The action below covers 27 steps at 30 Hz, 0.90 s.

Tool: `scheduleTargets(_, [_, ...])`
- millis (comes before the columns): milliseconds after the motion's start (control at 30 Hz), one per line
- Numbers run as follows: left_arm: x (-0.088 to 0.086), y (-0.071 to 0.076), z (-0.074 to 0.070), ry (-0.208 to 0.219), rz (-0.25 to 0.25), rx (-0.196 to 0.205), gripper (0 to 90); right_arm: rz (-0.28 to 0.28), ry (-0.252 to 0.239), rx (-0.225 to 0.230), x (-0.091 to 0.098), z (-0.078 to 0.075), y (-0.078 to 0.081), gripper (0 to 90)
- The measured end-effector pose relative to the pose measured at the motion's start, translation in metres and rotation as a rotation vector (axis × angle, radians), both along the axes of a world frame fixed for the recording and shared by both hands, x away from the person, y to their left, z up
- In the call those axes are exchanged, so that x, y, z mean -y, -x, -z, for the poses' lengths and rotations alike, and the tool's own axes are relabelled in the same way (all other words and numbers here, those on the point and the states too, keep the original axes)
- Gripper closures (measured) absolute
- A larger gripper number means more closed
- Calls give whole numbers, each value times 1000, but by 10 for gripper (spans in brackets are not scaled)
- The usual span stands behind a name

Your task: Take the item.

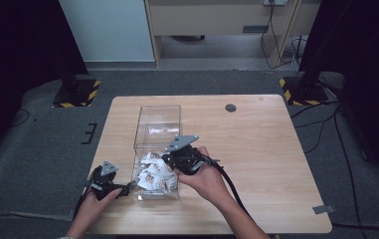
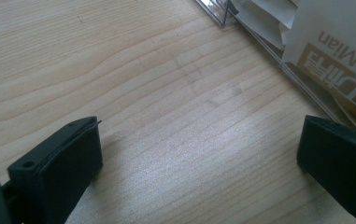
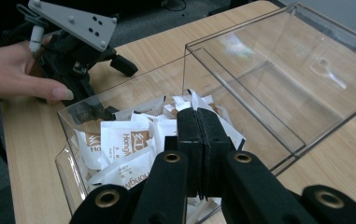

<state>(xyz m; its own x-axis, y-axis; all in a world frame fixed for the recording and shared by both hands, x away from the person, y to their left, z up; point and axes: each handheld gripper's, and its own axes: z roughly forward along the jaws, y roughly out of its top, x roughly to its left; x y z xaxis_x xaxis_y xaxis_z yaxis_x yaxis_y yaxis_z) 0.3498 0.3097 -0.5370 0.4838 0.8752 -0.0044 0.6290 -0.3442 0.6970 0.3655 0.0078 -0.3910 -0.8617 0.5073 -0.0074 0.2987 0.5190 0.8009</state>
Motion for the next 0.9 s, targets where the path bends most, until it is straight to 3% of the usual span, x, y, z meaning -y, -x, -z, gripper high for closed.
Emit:
scheduleTargets(500, [1,0,0,9,3,-6,0,38,-19,28,22,-19,-4,894])
scheduleTargets(900, [0,0,0,-7,-4,2,0,67,-5,43,39,-24,-10,894])
